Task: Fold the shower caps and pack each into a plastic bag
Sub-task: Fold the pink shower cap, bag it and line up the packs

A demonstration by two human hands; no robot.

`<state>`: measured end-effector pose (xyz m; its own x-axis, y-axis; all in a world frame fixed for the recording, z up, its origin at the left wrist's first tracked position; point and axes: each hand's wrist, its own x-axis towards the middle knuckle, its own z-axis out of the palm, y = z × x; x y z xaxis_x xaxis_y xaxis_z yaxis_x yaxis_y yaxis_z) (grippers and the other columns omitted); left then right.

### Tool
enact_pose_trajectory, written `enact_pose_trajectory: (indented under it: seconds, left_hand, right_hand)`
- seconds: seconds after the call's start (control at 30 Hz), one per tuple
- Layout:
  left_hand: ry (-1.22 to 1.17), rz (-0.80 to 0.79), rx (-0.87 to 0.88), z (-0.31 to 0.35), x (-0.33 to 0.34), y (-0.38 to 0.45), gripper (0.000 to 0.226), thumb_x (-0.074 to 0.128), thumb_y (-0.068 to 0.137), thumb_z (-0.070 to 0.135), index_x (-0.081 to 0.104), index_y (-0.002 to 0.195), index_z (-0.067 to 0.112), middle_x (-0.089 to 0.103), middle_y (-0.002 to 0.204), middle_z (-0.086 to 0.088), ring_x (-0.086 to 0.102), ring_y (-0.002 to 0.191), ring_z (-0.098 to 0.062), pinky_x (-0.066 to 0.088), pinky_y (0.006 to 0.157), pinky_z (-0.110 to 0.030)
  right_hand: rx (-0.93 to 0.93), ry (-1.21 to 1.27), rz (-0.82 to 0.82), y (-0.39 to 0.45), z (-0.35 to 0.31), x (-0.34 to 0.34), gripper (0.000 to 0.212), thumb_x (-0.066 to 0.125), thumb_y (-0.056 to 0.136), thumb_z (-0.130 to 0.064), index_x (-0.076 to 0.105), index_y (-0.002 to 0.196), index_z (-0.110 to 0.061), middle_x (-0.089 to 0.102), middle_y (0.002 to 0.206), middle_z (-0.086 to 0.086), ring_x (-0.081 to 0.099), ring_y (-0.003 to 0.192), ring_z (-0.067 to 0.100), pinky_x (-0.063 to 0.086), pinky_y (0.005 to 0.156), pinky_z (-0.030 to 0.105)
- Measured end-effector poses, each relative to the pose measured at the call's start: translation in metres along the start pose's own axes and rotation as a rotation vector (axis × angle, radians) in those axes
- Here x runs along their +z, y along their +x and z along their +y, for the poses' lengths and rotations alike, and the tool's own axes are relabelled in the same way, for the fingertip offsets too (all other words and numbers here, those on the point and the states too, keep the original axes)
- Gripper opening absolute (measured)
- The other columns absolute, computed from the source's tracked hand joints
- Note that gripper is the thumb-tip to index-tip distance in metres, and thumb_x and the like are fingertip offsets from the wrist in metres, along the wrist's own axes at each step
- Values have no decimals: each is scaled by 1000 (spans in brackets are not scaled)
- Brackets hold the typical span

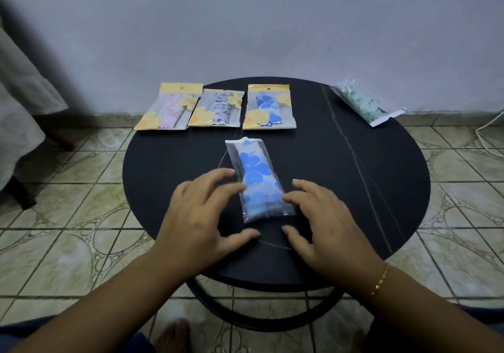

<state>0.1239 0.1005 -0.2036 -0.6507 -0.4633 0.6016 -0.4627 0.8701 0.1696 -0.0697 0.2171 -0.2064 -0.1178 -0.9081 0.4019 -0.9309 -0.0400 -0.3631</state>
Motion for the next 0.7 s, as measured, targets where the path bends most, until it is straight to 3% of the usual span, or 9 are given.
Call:
enact_pose_trajectory:
  seconds: [0.17, 0.3, 0.37, 0.43, 0.53, 0.6, 0.7]
  left_hand:
    - [148, 103, 301, 6, 9, 12, 15, 69, 79, 38, 74, 86, 26, 68, 104, 2, 57, 107, -18, 37, 84, -37]
    - [133, 147, 360, 6, 10, 18, 14, 66, 87, 35, 75, 81, 26, 70, 84, 11, 65, 81, -13, 40, 79, -32]
    - [107, 186, 361, 7, 8, 20, 14, 67, 87, 34, 76, 81, 25, 71, 83, 11, 65, 72, -13, 41, 76, -32]
    - [66, 219, 329, 7, 5, 21, 15, 67, 87, 34, 76, 88, 22, 72, 91, 9, 65, 76, -12, 42, 77, -32]
    - [-12, 189, 146, 8, 5, 24, 40, 63, 85, 43, 61, 119, 21, 62, 122, 5, 59, 105, -10, 38, 88, -30]
    - [-103, 107, -131, 9, 5, 30, 65, 61, 78, 53, 42, 134, 26, 45, 136, 11, 48, 118, -5, 33, 95, -29]
    - [-378, -88, -572, 13, 2, 46, 63, 61, 78, 58, 41, 133, 33, 50, 119, 25, 54, 100, 5, 44, 91, -28]
  right_hand:
    - [-167, -134, 141, 11, -5, 8, 29, 57, 74, -33, 65, 99, -19, 58, 120, 5, 46, 115, 23, 35, 89, 35]
    - [-210, -228, 220, 18, -4, 12, 25, 61, 77, -33, 69, 94, -17, 64, 94, -1, 54, 92, 21, 35, 79, 34]
    - [-226, -234, 277, 21, -3, 12, 18, 62, 80, -28, 70, 91, -17, 63, 86, -2, 57, 80, 21, 36, 74, 32]
    - [-223, -207, 328, 24, -1, 10, 15, 61, 81, -24, 71, 90, -16, 63, 82, -2, 59, 75, 21, 36, 71, 33]
    - [-103, -82, 366, 32, 0, -1, 16, 57, 83, -23, 71, 90, -18, 64, 80, -5, 57, 74, 16, 38, 69, 33]
    - [150, 172, 362, 40, -3, -16, 9, 60, 85, -20, 68, 90, -20, 62, 79, -11, 55, 72, 6, 42, 69, 26]
    - [580, 700, 330, 50, 3, -25, 10, 67, 83, -14, 61, 84, -22, 63, 73, -9, 55, 60, -2, 44, 58, 13]
